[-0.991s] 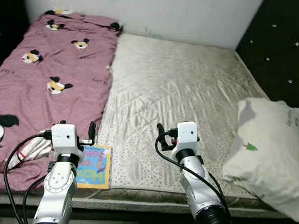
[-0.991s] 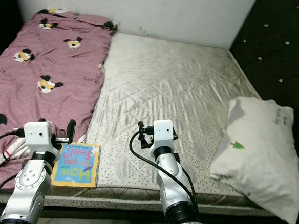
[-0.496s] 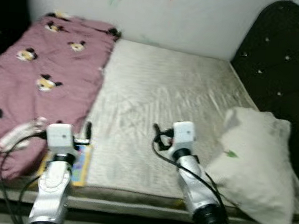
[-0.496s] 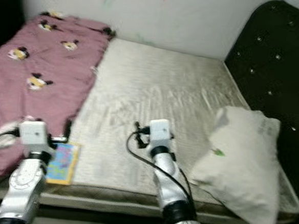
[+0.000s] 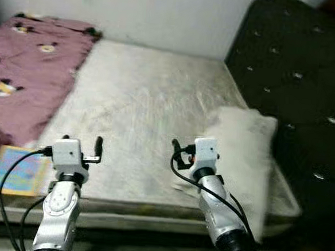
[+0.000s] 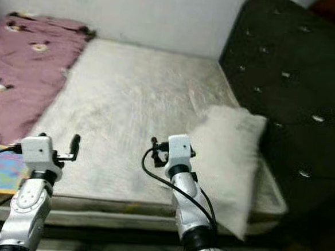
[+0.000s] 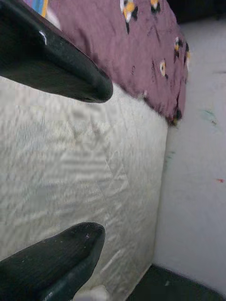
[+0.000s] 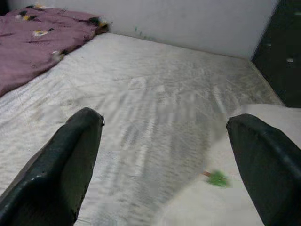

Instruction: Clean up the room

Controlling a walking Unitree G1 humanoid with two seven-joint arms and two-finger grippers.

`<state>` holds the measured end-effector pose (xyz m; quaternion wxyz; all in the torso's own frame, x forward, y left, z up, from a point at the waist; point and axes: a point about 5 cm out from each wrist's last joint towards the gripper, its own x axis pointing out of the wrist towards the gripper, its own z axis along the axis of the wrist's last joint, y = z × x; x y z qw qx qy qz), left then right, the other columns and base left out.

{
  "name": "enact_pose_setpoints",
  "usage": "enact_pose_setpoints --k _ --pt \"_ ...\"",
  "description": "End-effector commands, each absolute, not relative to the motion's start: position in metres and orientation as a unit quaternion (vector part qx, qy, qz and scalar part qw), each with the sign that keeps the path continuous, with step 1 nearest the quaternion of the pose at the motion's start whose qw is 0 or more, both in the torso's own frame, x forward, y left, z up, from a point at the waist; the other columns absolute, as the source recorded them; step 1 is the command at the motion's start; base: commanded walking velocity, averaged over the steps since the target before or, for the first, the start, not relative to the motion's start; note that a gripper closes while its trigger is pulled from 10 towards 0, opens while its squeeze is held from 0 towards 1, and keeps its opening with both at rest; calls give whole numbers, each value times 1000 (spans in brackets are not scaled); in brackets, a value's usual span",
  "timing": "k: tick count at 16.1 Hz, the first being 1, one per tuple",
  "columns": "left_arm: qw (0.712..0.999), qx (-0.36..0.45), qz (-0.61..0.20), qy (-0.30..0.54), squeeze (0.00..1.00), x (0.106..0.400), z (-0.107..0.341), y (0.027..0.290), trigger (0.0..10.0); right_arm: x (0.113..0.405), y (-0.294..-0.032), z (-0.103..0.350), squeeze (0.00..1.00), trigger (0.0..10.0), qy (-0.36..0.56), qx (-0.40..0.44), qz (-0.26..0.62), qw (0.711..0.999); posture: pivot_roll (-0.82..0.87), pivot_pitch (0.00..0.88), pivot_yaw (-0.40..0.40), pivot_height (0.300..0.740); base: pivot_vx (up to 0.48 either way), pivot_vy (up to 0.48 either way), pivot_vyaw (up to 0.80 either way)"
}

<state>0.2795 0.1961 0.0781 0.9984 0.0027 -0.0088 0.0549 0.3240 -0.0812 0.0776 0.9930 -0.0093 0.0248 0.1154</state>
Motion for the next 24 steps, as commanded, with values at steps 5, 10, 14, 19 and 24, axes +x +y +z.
enact_pose_setpoints --k 5,10,14,19,24 --pt "998 -9 54 -44 0 270 90 193 10000 318 -103 90 0 10000 -4 7 107 994 35 23 -73 740 0 0 0" --pt "997 6 74 -13 0 205 78 217 10000 259 -159 76 0 10000 28 -17 107 994 27 36 -75 740 0 0 0" --pt "998 5 57 -5 0 202 76 212 10000 248 -172 73 0 10000 48 -41 106 992 22 33 -74 740 0 0 0" --pt "999 4 44 -9 0 207 82 209 10000 248 -163 81 0 10000 48 -46 120 990 21 28 -71 740 0 0 0" --pt "1000 -3 21 -13 0 209 83 204 10000 250 -161 82 0 10000 49 -52 125 990 21 30 -75 740 0 0 0"
